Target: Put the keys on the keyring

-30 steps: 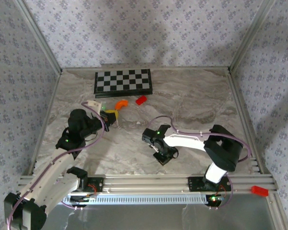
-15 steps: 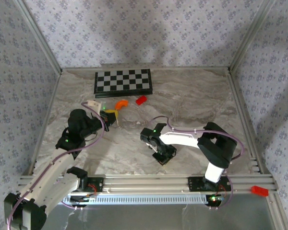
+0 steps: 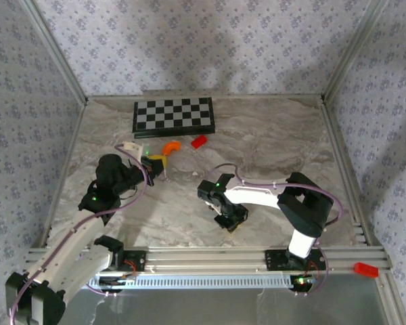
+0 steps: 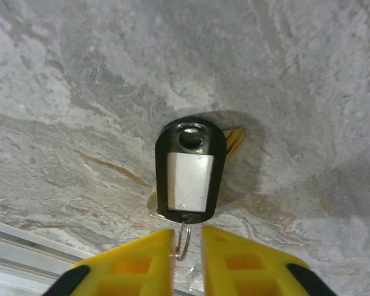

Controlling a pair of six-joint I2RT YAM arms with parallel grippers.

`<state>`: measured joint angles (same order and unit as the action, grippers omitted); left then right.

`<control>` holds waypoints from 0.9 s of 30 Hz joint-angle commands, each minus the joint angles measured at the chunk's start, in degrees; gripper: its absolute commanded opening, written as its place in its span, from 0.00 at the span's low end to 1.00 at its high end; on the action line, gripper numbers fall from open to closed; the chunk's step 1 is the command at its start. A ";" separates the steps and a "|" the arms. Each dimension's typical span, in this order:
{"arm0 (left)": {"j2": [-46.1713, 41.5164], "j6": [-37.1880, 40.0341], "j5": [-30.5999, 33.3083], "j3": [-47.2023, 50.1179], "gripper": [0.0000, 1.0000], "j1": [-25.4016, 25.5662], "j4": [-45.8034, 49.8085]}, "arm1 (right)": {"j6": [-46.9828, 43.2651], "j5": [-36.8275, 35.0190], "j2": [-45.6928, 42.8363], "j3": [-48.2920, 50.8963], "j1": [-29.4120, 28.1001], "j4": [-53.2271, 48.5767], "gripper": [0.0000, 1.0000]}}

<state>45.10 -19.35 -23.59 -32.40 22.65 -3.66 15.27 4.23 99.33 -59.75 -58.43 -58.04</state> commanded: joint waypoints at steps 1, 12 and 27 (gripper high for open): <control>-0.10 0.72 -0.67 0.06 0.00 0.53 -2.03 | 1.13 -1.21 -1.98 -0.74 0.54 -0.19 0.24; 0.81 0.38 -1.41 -0.12 0.00 0.87 -2.40 | 7.54 -3.59 -14.29 5.94 -1.13 8.44 0.42; 0.92 0.02 -1.89 -0.38 0.00 1.07 -2.74 | 11.17 -12.67 -17.37 11.92 -10.48 11.94 0.41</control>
<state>46.61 -19.40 -24.25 -32.40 23.40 -3.70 25.10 -5.52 79.96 -47.46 -67.75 -44.93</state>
